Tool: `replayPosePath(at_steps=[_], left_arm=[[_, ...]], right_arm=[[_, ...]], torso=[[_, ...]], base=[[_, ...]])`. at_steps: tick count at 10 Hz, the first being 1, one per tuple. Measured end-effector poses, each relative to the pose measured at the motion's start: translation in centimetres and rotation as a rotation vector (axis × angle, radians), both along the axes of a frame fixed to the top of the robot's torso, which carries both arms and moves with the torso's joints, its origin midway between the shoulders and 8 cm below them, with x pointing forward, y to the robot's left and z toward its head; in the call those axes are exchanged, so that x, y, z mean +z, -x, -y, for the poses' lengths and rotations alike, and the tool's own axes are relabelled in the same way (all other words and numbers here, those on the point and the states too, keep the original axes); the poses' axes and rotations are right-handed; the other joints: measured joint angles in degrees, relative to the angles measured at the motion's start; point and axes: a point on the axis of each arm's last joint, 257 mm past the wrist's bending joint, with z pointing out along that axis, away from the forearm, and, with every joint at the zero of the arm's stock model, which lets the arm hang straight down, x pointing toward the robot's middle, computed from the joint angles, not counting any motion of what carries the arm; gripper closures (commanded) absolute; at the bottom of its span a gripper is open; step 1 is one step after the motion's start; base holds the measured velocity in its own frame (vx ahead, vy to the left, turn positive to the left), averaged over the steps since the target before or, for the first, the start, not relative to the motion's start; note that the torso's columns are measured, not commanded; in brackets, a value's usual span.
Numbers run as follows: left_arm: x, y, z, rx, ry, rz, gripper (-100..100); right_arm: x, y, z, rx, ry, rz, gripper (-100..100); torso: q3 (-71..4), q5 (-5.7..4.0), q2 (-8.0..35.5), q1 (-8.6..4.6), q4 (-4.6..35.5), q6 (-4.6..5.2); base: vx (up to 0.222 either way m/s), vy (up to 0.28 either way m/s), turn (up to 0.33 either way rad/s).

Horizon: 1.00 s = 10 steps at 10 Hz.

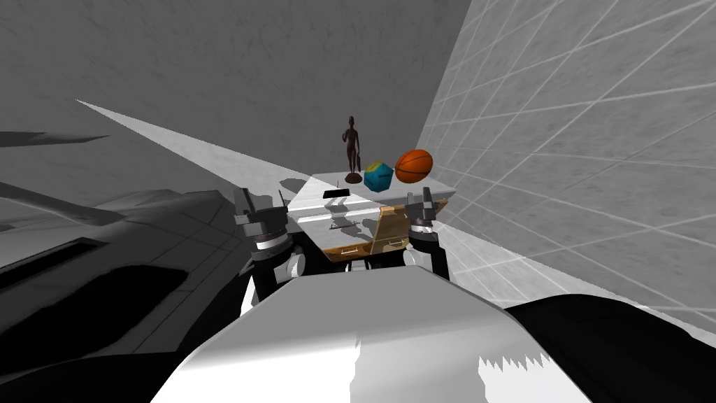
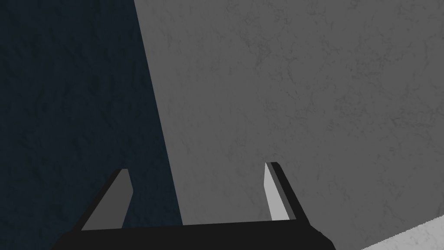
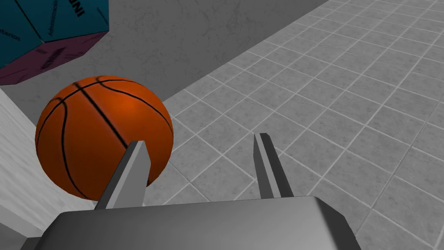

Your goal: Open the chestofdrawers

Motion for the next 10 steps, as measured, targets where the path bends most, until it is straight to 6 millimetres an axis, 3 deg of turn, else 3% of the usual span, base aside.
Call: replayPosePath(at_steps=[1,3,10], left_arm=[[0.0,0.0,0.0,0.000,0.000,0.000,0],[0.0,0.0,0.0,0.000,0.000,-0.001,0],[0.0,0.0,0.0,0.000,0.000,-0.001,0]], right_arm=[[0.0,0.0,0.0,0.000,0.000,0.000,-100],[0.0,-0.2,-0.5,-0.016,0.084,-0.005,-100],[0.0,-0.8,-1.4,-0.128,0.331,-0.001,-100]], torso=[[-8.5,0.00,4.2,0.00,4.2,0.00],[-13.5,0.04,6.7,0.12,6.7,0.00],[-13.8,0.01,6.9,0.02,6.9,0.00]], base=[[-0.002,0.022,0.012],[-0.019,0.052,0.009],[-0.012,0.045,0.007]])
